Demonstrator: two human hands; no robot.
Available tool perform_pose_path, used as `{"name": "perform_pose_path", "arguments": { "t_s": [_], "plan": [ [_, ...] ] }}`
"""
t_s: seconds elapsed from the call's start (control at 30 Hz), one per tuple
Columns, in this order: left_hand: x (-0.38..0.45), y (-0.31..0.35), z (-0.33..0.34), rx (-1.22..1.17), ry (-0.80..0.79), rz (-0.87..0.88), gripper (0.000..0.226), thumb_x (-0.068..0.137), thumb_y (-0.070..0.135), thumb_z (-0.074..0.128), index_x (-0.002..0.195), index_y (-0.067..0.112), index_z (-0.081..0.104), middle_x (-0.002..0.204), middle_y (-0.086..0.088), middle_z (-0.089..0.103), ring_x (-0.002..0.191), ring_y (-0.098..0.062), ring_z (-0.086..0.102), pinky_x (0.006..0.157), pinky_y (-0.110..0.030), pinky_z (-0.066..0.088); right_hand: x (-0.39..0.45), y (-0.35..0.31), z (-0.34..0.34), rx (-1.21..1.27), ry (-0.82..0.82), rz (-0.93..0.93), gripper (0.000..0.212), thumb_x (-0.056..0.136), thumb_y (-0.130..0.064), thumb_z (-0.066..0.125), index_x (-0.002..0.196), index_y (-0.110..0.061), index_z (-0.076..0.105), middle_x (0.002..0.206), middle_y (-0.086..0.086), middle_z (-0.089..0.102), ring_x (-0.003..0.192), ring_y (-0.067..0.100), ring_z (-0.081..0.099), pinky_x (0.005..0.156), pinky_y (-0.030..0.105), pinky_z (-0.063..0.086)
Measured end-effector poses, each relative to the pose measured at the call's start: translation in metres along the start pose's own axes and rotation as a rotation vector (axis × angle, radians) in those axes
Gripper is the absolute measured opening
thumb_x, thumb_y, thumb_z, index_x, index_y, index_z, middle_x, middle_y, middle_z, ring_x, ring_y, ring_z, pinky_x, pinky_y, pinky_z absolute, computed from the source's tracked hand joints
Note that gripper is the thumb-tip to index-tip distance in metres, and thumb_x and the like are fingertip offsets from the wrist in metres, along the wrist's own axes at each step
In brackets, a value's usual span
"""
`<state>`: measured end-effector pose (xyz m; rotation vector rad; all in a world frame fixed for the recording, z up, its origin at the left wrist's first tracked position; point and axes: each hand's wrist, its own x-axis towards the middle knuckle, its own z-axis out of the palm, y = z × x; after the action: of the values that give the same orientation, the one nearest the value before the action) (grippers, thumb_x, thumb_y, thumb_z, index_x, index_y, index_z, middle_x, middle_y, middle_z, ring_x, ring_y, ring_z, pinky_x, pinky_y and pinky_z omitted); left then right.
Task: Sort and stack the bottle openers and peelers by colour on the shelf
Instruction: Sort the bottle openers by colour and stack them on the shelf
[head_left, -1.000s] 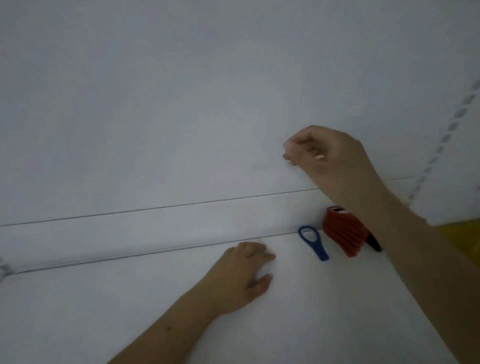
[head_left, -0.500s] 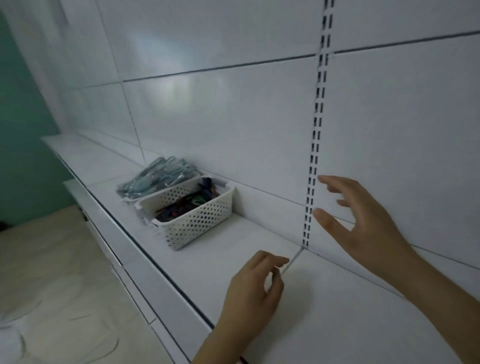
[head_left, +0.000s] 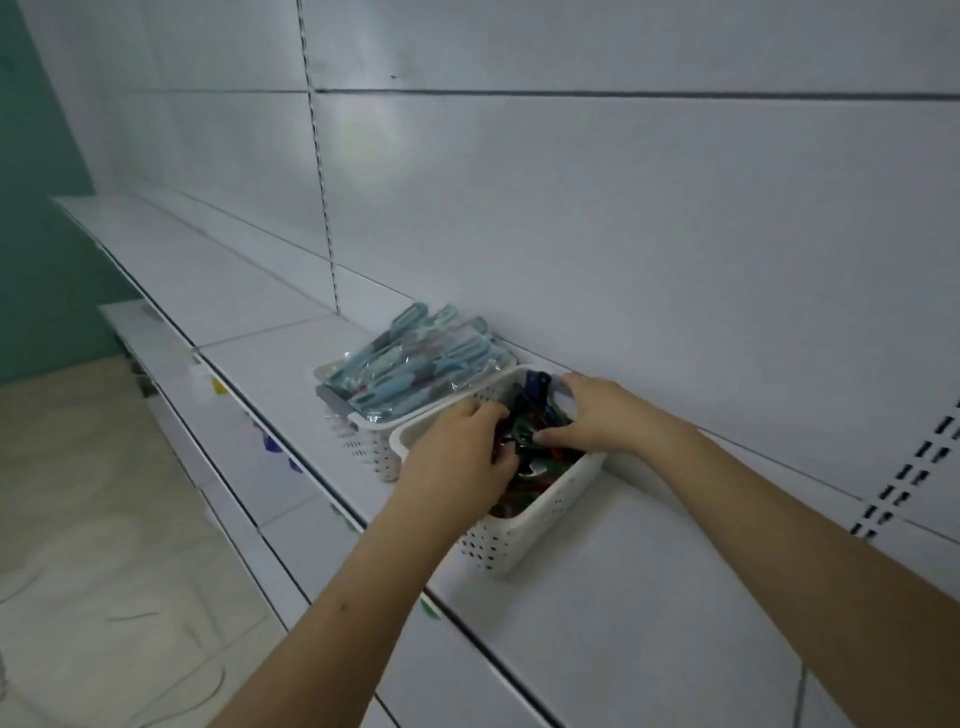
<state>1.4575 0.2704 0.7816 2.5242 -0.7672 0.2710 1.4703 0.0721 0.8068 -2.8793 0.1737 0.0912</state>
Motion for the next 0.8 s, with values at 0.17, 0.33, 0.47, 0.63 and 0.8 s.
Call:
{"name": "perform_pose_path", "arguments": {
  "t_s": [0.17,0.33,0.47,0.63,0.8],
  "plan": [
    [0.039,-0.004,0.008,0.276,-0.560,-0.084,0.101,0.086,0.075,0.043,0.158,0.017,0.003,0.158,-0.018,0.022,0.144,-0.038,0.024,0.113,-0.048,0.029,0.031,-0.016,0.009,-0.171,-0.314,0.028,0.128,0.055,-0.080,0.069,0.155,-0.031,0.007,0.151,0.004,0.038,0.132,0.025,0.043,0.108,0.038,0.041],
    [0.052,-0.020,-0.002,0.417,-0.783,0.032,0.117,0.073,0.082,0.055,0.156,0.032,-0.010,0.162,-0.011,0.011,0.147,-0.035,0.013,0.114,-0.051,0.026,0.034,-0.003,0.005,-0.232,-0.428,-0.036,0.131,0.059,-0.077,0.073,0.154,-0.039,-0.009,0.162,0.002,0.011,0.148,0.022,0.016,0.119,0.038,0.024],
    [0.055,-0.019,0.005,0.408,-0.750,0.037,0.126,0.069,0.078,0.063,0.157,0.024,-0.008,0.161,-0.010,0.014,0.146,-0.035,0.016,0.114,-0.051,0.029,0.040,0.007,0.008,-0.215,-0.385,-0.114,0.128,0.060,-0.073,0.074,0.155,-0.035,-0.004,0.163,-0.004,0.007,0.147,0.019,0.018,0.119,0.037,0.025],
    [0.052,-0.012,0.018,0.466,-0.493,0.069,0.112,0.070,0.062,0.075,0.153,0.009,0.021,0.146,-0.012,0.035,0.130,-0.032,0.039,0.102,-0.047,0.047,0.041,0.024,0.006,-0.139,-0.253,-0.192,0.104,0.073,-0.048,0.080,0.155,-0.025,0.021,0.154,0.000,0.028,0.137,0.019,0.037,0.112,0.029,0.034],
    [0.060,-0.014,0.023,0.540,-0.444,0.169,0.113,0.073,0.067,0.068,0.154,0.008,0.017,0.146,-0.012,0.038,0.123,-0.030,0.050,0.099,-0.043,0.050,0.042,0.022,0.005,-0.167,-0.255,-0.274,0.111,0.075,-0.052,0.077,0.157,-0.020,0.010,0.157,0.005,0.022,0.141,0.021,0.030,0.114,0.028,0.029]
  ]
}}
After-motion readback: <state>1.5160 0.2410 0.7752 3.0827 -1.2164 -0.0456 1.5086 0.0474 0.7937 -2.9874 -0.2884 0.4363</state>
